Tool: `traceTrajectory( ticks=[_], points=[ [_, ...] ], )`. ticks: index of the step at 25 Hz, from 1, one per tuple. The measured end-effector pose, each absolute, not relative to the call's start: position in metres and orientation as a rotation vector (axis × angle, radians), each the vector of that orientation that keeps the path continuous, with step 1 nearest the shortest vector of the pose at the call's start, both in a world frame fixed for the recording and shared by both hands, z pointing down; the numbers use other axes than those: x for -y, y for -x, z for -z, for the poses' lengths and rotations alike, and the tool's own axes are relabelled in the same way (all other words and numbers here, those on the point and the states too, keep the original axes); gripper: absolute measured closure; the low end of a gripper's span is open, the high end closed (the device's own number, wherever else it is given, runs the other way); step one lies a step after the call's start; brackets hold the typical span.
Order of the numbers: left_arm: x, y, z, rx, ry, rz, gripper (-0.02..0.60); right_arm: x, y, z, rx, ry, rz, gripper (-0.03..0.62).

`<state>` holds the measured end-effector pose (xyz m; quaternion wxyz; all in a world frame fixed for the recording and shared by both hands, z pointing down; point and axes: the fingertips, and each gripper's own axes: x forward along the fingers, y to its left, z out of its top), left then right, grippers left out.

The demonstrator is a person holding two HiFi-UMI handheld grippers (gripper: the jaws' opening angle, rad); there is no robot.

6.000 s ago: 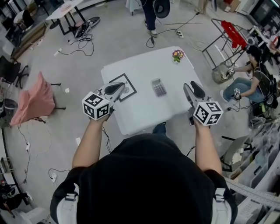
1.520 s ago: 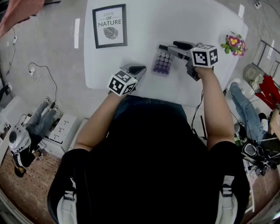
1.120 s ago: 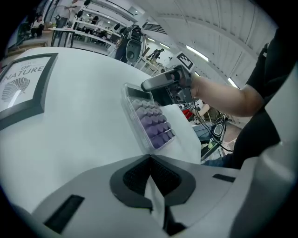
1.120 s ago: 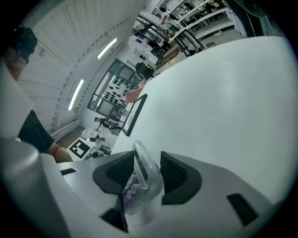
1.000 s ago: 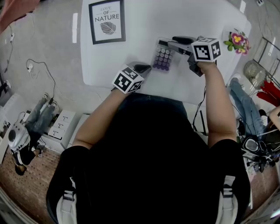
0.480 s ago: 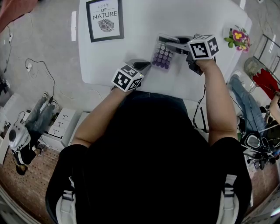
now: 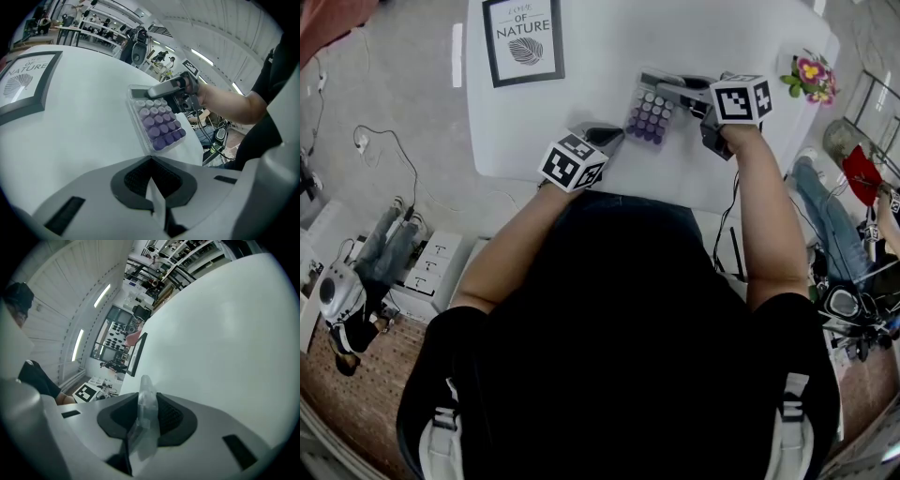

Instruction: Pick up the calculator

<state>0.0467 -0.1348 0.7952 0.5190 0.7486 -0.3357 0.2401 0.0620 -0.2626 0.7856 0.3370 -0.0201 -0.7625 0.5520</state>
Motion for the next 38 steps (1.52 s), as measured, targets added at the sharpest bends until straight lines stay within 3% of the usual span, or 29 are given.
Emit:
traceTrajectory(
  ticks=[22,38],
  points=[
    [0.141,-0.037,-0.780,0.802,-1.835,-0.542,0.565,0.265,-0.071,-0.758,2.062,-0.060,-1.568,0.484],
    [0.138,0.009,-0.732,0.875,-1.903,-0.559,0.565,0.269,-0.062,-0.697,2.193,-0.157,-1.499,0.484]
  ],
)
